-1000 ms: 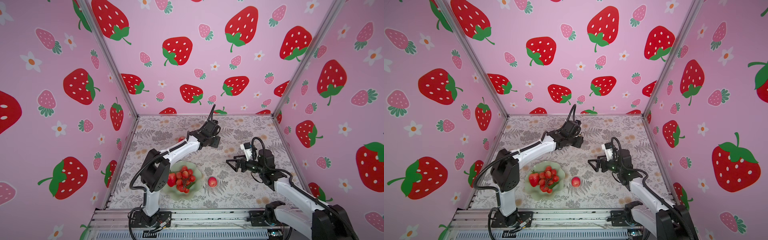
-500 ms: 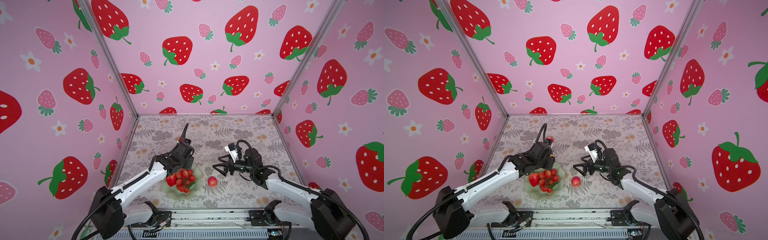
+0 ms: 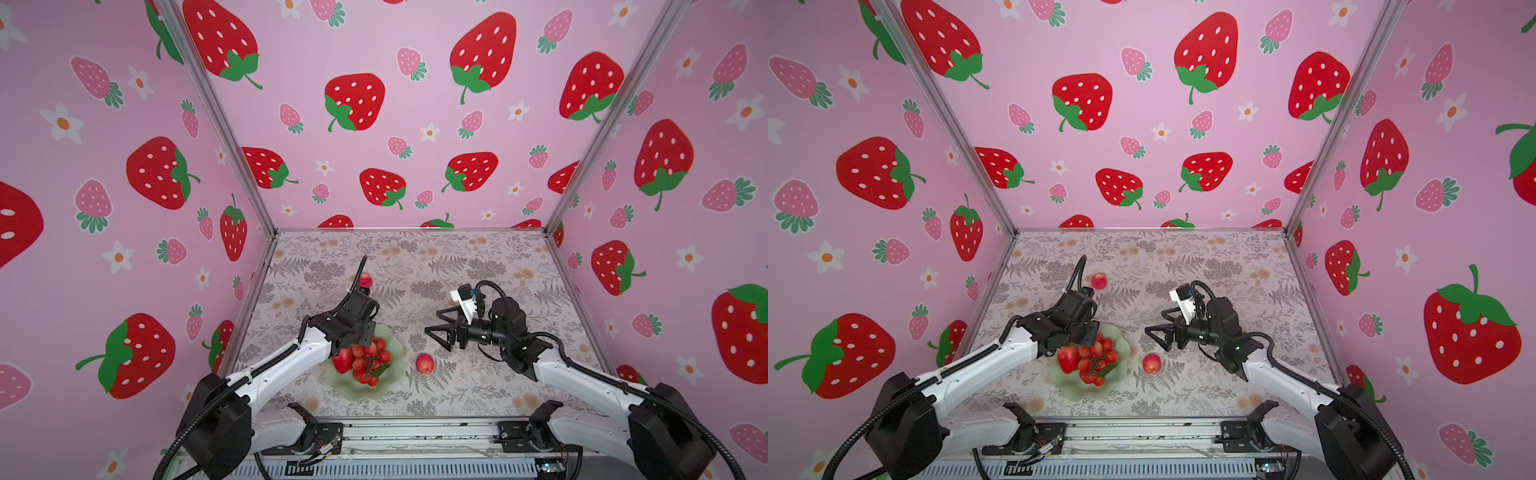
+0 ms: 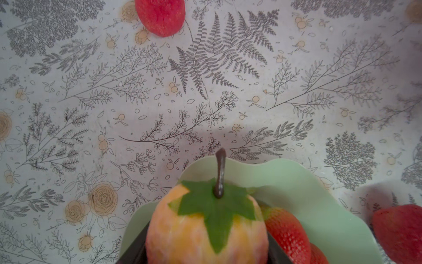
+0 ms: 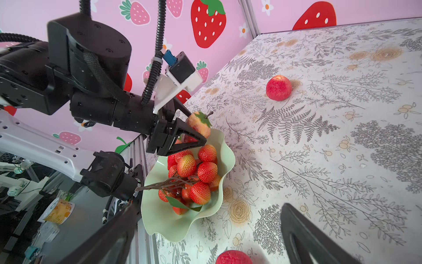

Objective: Place and organize the fake fruits in the fruit bowl
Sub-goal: 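Carry the strawberry into the green bowl and release it with the left gripper, then reach the left gripper to the small red apple and grasp it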

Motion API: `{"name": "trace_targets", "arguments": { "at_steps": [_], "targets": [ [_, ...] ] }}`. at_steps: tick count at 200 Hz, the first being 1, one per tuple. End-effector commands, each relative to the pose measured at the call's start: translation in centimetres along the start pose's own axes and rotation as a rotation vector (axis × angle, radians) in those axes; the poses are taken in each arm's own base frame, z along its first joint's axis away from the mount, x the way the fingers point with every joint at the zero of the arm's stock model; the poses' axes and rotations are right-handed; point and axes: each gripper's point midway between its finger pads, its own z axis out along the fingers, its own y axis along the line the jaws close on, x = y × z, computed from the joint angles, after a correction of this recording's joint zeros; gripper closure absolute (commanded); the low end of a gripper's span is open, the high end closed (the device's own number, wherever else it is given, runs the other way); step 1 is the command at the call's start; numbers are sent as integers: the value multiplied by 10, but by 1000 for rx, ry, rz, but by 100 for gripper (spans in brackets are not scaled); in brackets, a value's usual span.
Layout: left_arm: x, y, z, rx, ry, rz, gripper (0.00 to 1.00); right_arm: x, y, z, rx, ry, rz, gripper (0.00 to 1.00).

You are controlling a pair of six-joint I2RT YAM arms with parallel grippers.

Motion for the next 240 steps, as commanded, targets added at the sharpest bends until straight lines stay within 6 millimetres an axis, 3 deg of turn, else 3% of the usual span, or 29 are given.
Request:
{"name": "trace_targets", "arguments": {
  "at_steps": [1,33,65,90,145,172,196,211,240],
  "targets": [
    [19,7,1,-28,72,-68,43,3,0,-2,13,-7,9,1],
    [36,13,7,-58,112,-124,42,0,0,2,3,-3,9,1],
    [40,14,7,-57,105,-136,39,-2,2,2,-3,-2,3,1],
    [34,14,2,-51,71,-126,31,1,0,2,2,4,3,1],
    [16,16,-19,-39,-22,-121,28,2,-1,4,2,4,5,1],
    [-9,16,-40,-19,-120,-112,28,2,-3,6,5,8,5,1],
    [-47,14,-50,6,-222,-84,25,-1,-10,9,38,2,23,1],
    [-66,15,-35,30,-174,-75,25,0,-17,14,51,13,43,1],
    [-103,15,13,49,-50,-35,24,-2,-12,19,7,-1,67,1]
  ]
}}
